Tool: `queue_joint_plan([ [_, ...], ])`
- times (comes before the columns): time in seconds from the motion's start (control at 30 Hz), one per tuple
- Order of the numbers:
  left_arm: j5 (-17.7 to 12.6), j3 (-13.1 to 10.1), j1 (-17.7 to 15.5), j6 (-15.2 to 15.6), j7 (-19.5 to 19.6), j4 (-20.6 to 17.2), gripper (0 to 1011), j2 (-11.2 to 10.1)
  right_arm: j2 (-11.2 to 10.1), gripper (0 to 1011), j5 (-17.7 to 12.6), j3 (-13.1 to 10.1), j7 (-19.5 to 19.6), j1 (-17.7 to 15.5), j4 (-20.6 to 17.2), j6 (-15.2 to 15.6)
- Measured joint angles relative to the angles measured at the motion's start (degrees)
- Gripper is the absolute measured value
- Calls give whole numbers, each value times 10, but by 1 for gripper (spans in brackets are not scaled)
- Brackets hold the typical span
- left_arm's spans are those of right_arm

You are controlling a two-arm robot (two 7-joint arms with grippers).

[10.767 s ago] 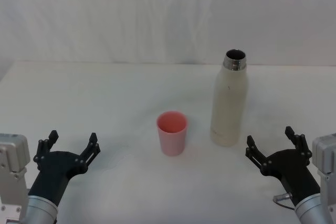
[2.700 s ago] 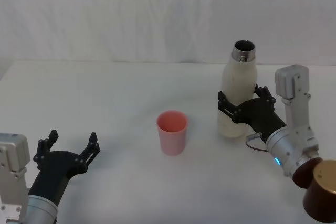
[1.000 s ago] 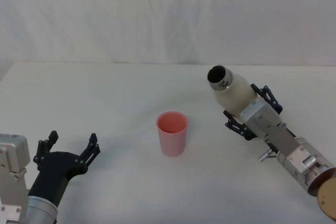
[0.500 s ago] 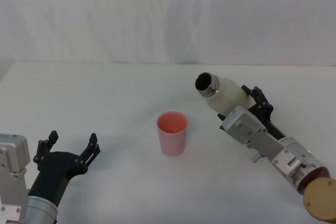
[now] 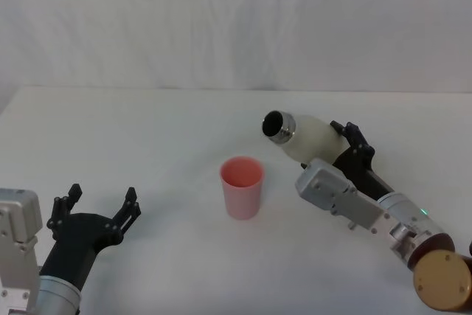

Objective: Grasp the thermos with one hand and pour water into the cup lid.

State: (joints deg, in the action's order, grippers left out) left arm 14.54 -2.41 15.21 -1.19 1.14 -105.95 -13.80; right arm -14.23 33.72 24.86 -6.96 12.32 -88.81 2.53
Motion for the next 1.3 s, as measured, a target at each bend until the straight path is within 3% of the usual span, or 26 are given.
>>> queue_joint_plan([
  [0.5,0,0,0,0,0,0,1001,0,-4,950,42,15,2,11,7,14],
  [1.3,0,0,0,0,0,0,1001,0,-5,950,80,36,-2,32,29,20],
])
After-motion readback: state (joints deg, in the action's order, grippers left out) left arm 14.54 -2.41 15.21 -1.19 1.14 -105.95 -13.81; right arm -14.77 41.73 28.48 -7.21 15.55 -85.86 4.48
